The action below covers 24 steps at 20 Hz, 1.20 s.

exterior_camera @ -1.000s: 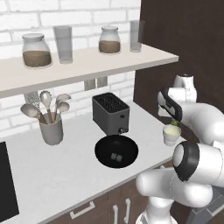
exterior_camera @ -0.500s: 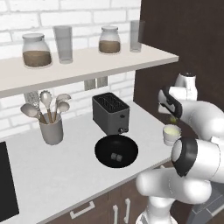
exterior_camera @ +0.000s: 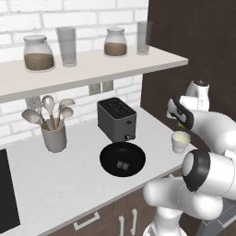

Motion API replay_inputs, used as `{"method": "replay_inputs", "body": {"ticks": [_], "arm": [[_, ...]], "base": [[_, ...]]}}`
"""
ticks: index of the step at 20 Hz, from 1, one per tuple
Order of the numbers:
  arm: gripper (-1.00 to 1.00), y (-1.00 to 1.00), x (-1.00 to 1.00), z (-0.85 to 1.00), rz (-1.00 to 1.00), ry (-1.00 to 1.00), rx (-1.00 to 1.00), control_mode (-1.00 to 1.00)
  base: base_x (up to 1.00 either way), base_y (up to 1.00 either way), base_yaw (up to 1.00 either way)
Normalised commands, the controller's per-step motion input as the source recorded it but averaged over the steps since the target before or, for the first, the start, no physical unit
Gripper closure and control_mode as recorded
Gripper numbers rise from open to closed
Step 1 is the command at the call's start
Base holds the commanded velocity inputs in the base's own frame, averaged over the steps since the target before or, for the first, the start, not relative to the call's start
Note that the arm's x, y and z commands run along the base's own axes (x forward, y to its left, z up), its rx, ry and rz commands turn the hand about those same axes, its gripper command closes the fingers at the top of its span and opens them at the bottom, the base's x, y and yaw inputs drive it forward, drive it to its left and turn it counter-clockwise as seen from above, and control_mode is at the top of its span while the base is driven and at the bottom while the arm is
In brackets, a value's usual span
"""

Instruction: Grab a lemon wedge from the fridge and one ice cube from the ice bowl, and put them in the glass of lemonade.

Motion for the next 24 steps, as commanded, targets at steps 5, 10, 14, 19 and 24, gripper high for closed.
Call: {"method": "replay_inputs", "body": {"ticks": [5,10,14,19,24], "arm": [[1.00,-0.08,-0.10,-0.16,0.00,0.00,0.00,-1.00],[1.00,-0.01,-0.04,-0.02,0.00,0.00,0.00,-1.00],[1.00,-0.08,0.03,0.00,0.00,0.00,0.00,-1.00],[1.00,-0.11,0.04,0.00,0.00,0.00,0.00,-1.00],[-1.00,0.00,0.00,0.00,0.00,0.00,0.00,-1.00]], "base": [[0.00,0.00,0.00],[0.00,0.00,0.00],[0.00,0.00,0.00],[0.00,0.00,0.00],[0.00,0.00,0.00]]}}
